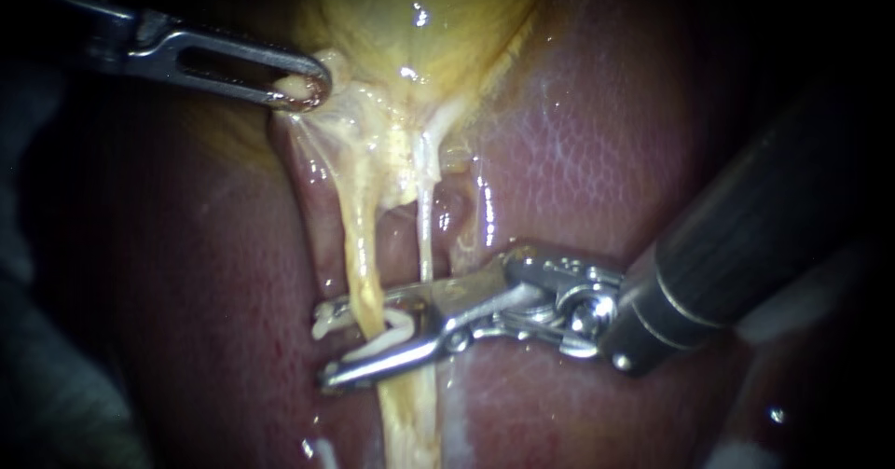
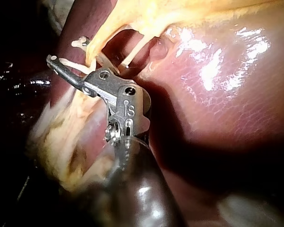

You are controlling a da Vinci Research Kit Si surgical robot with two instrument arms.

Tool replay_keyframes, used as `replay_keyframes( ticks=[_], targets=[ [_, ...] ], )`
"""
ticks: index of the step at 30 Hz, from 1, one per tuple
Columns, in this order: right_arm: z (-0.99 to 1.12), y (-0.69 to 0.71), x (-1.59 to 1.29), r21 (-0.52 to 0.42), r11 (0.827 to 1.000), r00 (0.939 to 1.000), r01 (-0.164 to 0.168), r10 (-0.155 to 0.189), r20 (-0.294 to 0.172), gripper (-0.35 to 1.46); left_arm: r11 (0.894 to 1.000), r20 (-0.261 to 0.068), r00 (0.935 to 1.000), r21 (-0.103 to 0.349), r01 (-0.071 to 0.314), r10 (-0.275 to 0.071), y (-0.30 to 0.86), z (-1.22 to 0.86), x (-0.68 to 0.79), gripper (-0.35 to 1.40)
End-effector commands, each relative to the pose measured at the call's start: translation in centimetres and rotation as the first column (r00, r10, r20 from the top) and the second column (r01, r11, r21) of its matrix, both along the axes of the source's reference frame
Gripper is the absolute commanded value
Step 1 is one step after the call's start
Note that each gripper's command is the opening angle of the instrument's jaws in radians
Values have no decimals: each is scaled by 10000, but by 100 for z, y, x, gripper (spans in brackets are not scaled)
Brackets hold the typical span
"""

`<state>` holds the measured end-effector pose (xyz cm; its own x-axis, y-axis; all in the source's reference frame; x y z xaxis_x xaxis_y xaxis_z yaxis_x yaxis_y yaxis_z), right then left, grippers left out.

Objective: Clipping first clip left tube

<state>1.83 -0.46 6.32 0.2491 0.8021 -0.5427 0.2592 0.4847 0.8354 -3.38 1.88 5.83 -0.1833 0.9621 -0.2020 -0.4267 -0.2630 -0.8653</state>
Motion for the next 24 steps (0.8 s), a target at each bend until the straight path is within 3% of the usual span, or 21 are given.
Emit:
replay_keyframes(
  ticks=[1, 8, 20, 21, 24],
  targets=[
    [-2, -2, 0, 2, 9999, 9999, 117, -117, -43, 46, 10000, 2, 10000, 0, -6, 6, 0, 0, 0, -35],
    [-8, -6, 1, 15, 9986, 9982, 530, -529, -296, 36, 10000, 2, 10000, 0, -6, 6, 0, 0, 0, -35],
    [-8, -5, -4, 45, 9976, 9976, 690, -690, -20, -20, 10000, 2, 10000, 0, -6, 6, 0, 0, 0, -35],
    [-8, -5, -4, 44, 9976, 9976, 692, -692, -21, -32, 10000, 2, 10000, 0, -6, 6, 0, 0, 0, -35],
    [-8, -5, -5, 210, 9973, 9975, 707, -708, 39, -35, 10000, 2, 10000, 0, -6, 6, 0, 0, 0, -35]
  ],
)
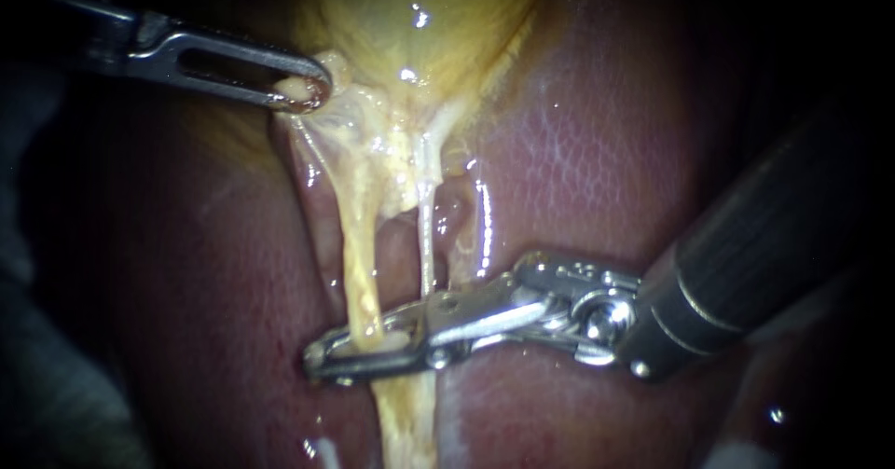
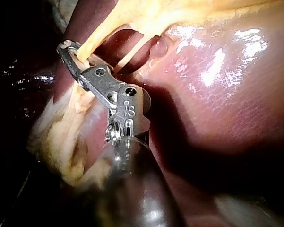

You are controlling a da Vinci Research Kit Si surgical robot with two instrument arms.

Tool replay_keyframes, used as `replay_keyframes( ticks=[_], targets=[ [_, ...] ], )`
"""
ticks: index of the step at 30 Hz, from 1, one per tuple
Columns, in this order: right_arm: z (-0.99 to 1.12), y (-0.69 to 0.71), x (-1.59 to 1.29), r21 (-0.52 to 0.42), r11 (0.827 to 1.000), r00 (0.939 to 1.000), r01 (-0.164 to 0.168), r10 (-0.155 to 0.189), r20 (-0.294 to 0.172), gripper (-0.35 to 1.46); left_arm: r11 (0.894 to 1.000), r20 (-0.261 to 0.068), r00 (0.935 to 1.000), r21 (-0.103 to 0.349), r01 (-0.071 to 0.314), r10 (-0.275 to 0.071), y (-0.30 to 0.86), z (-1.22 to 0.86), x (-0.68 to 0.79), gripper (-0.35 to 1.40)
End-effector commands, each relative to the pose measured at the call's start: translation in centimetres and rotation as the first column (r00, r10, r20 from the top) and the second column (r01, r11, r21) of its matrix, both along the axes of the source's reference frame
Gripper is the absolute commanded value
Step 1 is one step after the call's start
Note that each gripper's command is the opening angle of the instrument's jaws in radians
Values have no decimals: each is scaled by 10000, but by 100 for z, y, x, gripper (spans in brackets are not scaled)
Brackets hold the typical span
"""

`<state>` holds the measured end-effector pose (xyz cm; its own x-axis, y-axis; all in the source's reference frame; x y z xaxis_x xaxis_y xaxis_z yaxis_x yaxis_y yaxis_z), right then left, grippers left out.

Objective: Clipping first clip left tube

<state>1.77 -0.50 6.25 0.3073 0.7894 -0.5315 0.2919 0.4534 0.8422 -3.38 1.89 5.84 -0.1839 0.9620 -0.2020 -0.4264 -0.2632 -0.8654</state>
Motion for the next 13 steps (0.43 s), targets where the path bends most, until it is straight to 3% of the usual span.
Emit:
replay_keyframes(
  ticks=[1, 13],
  targets=[
    [-1, 0, 0, 124, 9999, 10000, -8, 7, 59, -35, 10000, 1, 10000, 0, 0, 0, 0, 0, 0, -35],
    [-1, -5, 0, 109, 9999, 10000, 55, -56, 33, -35, 10000, 0, 10000, 0, 1, -1, 0, 0, 0, -35]
  ],
)
